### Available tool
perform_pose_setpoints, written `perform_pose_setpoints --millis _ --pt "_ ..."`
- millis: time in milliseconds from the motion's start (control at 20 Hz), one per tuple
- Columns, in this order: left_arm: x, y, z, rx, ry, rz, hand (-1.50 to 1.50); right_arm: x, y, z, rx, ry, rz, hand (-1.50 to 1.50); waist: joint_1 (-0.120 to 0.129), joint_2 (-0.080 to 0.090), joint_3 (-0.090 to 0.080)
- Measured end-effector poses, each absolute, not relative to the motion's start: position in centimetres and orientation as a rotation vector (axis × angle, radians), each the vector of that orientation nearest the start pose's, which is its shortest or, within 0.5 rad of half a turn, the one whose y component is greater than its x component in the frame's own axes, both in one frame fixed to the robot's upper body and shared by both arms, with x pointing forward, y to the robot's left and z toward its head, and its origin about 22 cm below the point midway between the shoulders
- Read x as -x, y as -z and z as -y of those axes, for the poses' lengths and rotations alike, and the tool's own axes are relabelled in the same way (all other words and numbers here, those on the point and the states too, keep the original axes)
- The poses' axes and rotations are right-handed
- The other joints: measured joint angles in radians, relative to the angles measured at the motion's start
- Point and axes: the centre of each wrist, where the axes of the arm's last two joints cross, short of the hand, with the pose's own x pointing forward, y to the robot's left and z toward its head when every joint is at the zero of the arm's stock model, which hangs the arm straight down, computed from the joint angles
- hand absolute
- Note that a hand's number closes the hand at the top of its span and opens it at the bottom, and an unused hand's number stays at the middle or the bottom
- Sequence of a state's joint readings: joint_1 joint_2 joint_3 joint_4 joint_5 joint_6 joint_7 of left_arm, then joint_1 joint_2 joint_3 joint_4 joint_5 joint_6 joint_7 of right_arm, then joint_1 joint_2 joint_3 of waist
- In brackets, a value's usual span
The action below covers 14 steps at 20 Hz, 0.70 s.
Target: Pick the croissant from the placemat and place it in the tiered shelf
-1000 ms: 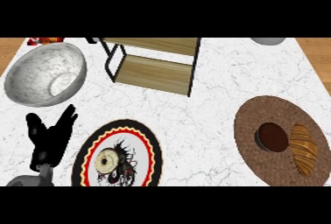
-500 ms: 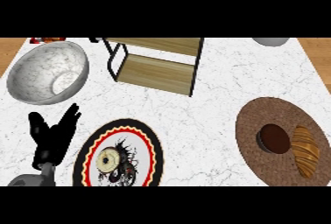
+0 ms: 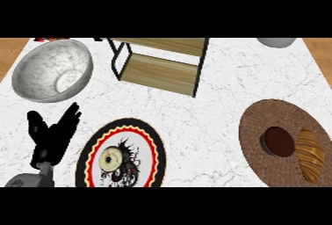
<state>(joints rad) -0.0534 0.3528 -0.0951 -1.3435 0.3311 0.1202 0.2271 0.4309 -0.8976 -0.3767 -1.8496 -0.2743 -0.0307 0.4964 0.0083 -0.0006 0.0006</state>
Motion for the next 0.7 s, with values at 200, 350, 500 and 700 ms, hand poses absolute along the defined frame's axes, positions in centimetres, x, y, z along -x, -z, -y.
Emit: perform_pose_setpoints --millis 200,350,500,700 --pt "-25.3 1.9 -29.8 -0.092 -0.032 1.152 0.00 -17.6 -15.4 42.7 0.796 -0.185 0.950 -1.50 0.005 0.000 0.001" --pt "-25.0 2.1 -29.4 -0.094 -0.036 1.163 0.00 -19.0 -15.3 41.2 0.787 -0.216 0.894 -1.50 0.004 -0.001 0.002" --pt "-25.1 2.2 -29.4 -0.090 -0.038 1.155 0.00 -20.0 -14.3 40.3 0.787 -0.256 0.850 -1.50 0.002 -0.002 0.002" --pt "-24.9 2.3 -29.4 -0.095 -0.042 1.162 0.00 -20.5 -13.5 38.8 0.796 -0.293 0.785 -1.50 -0.002 -0.003 0.003"
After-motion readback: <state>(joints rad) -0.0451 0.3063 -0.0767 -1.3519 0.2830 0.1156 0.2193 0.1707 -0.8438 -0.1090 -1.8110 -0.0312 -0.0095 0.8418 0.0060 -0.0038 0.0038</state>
